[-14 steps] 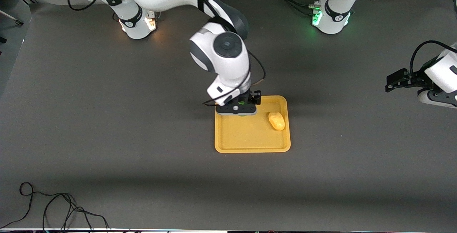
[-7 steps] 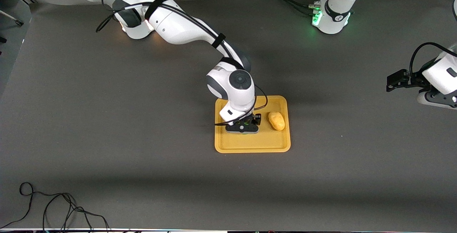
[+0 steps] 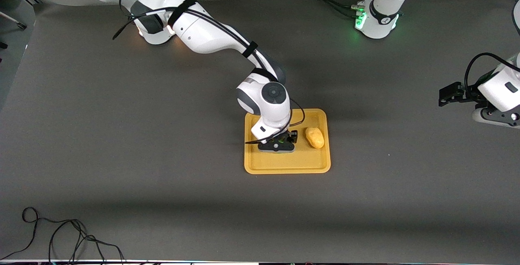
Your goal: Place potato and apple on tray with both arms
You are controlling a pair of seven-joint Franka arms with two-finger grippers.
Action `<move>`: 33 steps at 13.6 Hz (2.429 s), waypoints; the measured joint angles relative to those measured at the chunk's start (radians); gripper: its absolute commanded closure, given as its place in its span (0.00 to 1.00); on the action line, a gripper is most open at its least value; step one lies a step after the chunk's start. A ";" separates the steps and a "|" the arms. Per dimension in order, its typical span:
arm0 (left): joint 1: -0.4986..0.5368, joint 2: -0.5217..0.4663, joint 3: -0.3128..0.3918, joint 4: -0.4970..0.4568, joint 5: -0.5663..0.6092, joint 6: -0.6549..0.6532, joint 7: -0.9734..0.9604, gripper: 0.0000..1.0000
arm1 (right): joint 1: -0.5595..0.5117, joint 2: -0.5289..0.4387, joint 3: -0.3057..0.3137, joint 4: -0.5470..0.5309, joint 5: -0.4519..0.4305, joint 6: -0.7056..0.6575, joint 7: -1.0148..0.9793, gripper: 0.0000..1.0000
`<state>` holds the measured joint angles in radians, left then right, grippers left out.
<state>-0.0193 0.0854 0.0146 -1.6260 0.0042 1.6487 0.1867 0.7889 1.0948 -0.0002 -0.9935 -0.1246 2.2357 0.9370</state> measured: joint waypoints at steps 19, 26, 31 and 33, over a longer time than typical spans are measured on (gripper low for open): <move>0.013 0.002 0.001 0.000 0.000 -0.005 0.004 0.00 | -0.315 -0.574 -0.031 -0.006 0.085 -0.709 -0.360 0.00; 0.011 0.002 -0.009 0.000 0.000 -0.006 0.003 0.00 | -0.652 -0.986 -0.025 -0.484 0.091 -0.623 -0.804 0.00; 0.011 0.004 -0.009 0.000 0.000 -0.005 0.003 0.00 | -0.787 -1.051 -0.012 -0.576 0.091 -0.618 -0.936 0.00; 0.011 0.005 -0.009 0.000 0.000 -0.004 0.003 0.00 | -0.787 -1.051 -0.035 -0.578 0.091 -0.614 -0.940 0.00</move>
<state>-0.0081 0.0901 0.0057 -1.6263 0.0038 1.6448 0.1900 0.0015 0.0435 -0.0349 -1.5717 -0.0334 1.6217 -0.0032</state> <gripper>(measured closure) 0.000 0.000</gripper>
